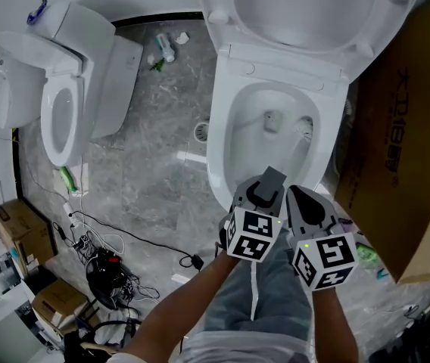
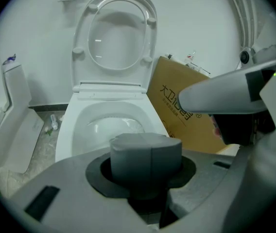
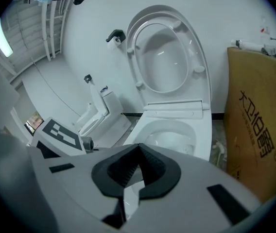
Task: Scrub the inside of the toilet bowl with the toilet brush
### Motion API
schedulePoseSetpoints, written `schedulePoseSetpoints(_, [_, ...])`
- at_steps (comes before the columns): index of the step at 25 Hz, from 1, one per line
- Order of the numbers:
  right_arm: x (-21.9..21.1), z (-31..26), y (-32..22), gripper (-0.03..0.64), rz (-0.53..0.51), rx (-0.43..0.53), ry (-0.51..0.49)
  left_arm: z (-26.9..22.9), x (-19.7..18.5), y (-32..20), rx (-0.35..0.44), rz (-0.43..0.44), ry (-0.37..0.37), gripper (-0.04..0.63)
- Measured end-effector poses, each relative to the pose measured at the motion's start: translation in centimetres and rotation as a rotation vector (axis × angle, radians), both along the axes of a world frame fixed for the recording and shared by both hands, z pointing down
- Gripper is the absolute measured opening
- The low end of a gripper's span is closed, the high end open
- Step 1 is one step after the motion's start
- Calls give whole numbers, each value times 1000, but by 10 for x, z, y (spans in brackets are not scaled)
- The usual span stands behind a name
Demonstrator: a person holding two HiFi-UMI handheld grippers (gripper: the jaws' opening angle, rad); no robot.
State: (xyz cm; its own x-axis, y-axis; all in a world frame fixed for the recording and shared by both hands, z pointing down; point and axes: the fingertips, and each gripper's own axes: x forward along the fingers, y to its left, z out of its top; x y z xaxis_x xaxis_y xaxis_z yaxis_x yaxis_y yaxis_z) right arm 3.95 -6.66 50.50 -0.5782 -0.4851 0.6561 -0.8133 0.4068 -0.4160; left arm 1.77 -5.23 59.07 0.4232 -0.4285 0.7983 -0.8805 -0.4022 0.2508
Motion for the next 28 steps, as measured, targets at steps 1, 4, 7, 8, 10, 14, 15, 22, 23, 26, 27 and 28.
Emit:
schedulePoseSetpoints(1, [1, 0, 0, -2, 1, 0, 0, 1, -1, -5, 8, 5, -4, 158])
schedulePoseSetpoints(4, [4, 3, -1, -2, 3, -3, 0, 4, -7, -21, 28, -4, -17, 158])
schedulePoseSetpoints(7, [8, 6, 0, -2, 4, -10, 4, 7, -18, -35, 46, -29, -37, 158])
schedulePoseSetpoints(8, [9, 7, -1, -2, 3, -12, 6, 7, -22, -39, 48, -39, -45, 158])
schedulePoseSetpoints(10, [10, 7, -3, -2, 3, -14, 9, 8, -31, -46, 53, -62, -59, 158])
schedulePoseSetpoints(14, [10, 7, -6, -2, 7, -9, 6, 9, -48, -50, 60, -103, -79, 158])
schedulePoseSetpoints(15, [9, 7, -7, -2, 8, -8, 7, 9, -52, -51, 63, -110, -85, 158])
schedulePoseSetpoints(22, [7, 17, -6, -2, -12, 2, 50, 10, -80, -44, 67, -150, -137, 158])
schedulePoseSetpoints(23, [5, 17, -5, -2, -16, 4, 54, 9, -84, -42, 65, -155, -144, 158])
schedulePoseSetpoints(26, [-3, 18, -3, -2, -38, 16, 68, 2, -100, -36, 53, -180, -173, 157])
schedulePoseSetpoints(27, [-6, 18, -2, -2, -48, 22, 75, 0, -105, -34, 47, -190, -183, 158])
schedulePoseSetpoints(28, [-9, 18, -2, -2, -55, 28, 81, -2, -109, -32, 44, -198, -189, 158])
